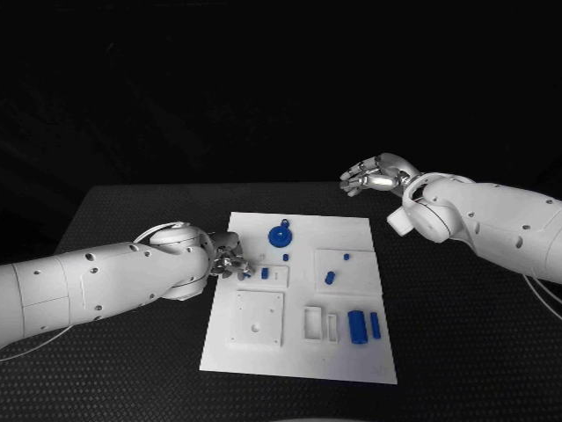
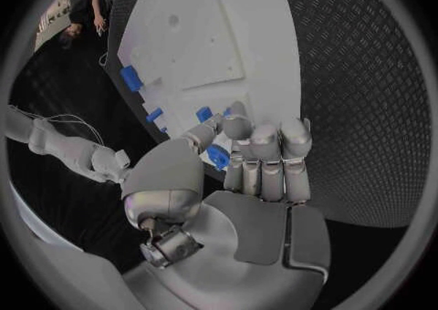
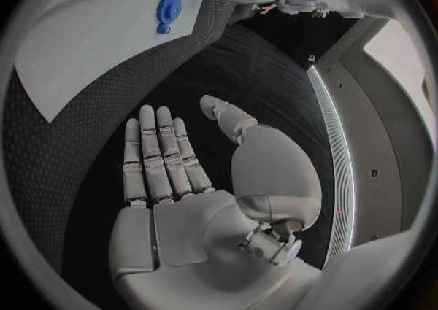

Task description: Assemble the parts on the task board

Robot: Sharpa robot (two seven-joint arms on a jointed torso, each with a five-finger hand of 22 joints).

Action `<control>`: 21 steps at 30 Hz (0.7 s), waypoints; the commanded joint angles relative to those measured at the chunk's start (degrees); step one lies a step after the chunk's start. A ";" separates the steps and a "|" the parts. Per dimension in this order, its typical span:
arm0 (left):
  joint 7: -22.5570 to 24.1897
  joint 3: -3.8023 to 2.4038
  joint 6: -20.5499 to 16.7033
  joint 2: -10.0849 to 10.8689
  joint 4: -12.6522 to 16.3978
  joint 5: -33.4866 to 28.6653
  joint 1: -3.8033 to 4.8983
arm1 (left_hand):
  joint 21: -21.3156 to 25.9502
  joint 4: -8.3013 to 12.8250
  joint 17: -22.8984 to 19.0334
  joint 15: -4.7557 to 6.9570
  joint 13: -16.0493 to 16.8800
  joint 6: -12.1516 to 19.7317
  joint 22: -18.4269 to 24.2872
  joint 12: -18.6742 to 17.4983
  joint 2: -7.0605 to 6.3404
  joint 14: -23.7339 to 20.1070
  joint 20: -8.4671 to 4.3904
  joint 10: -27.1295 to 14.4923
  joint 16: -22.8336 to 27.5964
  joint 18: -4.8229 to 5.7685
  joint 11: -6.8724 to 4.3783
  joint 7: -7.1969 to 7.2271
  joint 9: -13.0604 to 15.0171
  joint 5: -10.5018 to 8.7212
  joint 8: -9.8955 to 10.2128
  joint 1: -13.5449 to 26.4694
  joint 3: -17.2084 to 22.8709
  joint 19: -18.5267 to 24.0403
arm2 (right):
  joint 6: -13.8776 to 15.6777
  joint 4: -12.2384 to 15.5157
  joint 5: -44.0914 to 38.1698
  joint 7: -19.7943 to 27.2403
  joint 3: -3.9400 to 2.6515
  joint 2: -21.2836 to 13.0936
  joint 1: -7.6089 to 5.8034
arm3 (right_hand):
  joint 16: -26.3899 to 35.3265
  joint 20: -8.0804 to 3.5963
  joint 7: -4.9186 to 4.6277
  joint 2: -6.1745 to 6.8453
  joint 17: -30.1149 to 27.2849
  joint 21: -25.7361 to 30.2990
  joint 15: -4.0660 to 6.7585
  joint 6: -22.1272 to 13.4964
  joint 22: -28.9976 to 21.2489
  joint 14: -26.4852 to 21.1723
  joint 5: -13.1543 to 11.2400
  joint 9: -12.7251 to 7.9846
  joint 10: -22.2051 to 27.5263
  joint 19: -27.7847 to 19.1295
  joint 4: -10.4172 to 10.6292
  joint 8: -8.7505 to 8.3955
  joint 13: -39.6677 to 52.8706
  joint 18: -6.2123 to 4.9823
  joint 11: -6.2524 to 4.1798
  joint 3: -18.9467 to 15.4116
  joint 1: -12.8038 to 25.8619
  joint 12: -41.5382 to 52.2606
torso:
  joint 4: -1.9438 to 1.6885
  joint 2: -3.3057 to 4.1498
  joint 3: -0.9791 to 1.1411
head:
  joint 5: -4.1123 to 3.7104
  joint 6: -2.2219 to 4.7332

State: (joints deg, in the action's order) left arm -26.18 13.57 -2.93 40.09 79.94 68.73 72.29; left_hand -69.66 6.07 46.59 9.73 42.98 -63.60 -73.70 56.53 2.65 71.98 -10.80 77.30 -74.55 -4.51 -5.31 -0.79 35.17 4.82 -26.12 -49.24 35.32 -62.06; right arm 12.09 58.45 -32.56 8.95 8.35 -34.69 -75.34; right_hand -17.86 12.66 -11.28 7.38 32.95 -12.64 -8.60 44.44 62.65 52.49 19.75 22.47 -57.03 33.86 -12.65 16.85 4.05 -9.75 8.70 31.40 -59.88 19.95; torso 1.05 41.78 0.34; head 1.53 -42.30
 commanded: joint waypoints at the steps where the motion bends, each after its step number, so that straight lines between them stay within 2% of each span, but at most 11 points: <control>1: -0.31 0.08 0.94 -0.07 -0.02 -0.18 -0.16 | -0.31 3.98 0.09 1.27 0.07 -0.48 0.02 0.23 0.49 0.89 -3.05 0.36 -0.20 -3.58 -0.21 -0.04 0.05 0.30 0.09 -0.04 3.63 -0.30 | -0.80 0.02 -0.17 0.34 -0.03 0.06 0.03 | 0.36 -0.07 -1.05 -0.02 -0.07 0.38 -0.09 -0.14 0.10 -0.43 0.29 -0.06 0.06 -0.31 0.02 0.38 -0.09 -0.98 0.15 -0.36 0.53 -0.22 | 0.02 0.02 0.00 | -0.03 0.01; 21: 0.24 0.07 0.53 -0.22 0.05 -0.51 -0.17 | -0.31 4.48 0.15 1.05 0.02 -0.96 -0.02 0.22 0.50 1.11 -2.89 0.71 -0.34 -3.45 -0.34 0.10 0.19 -0.11 0.16 -0.30 4.00 -0.18 | -0.87 -0.07 -0.17 0.33 -0.03 0.22 0.10 | 0.36 -0.07 -1.05 -0.03 -0.08 0.45 -0.10 -0.15 0.16 -0.44 0.29 -0.09 0.07 -0.30 0.02 0.39 -0.09 -0.99 0.16 -0.37 0.54 -0.22 | 0.05 -0.03 0.00 | -0.02 0.01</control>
State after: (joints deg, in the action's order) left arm -26.09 13.57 -2.91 39.98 79.90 68.53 72.26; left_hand -69.66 6.16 46.69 9.73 42.98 -64.04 -73.70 56.53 2.65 71.99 -10.71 77.72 -74.55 -4.52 -5.53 -0.75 35.28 4.70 -25.87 -49.24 35.24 -62.15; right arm 12.04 58.37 -32.56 8.95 8.35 -34.52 -75.27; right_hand -17.86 12.66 -11.25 7.38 32.96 -12.41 -8.60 44.47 62.76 52.49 19.75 22.48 -57.03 33.86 -12.65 16.85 4.05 -9.75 8.70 31.40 -59.88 19.95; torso 1.09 41.78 0.32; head 1.48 -42.21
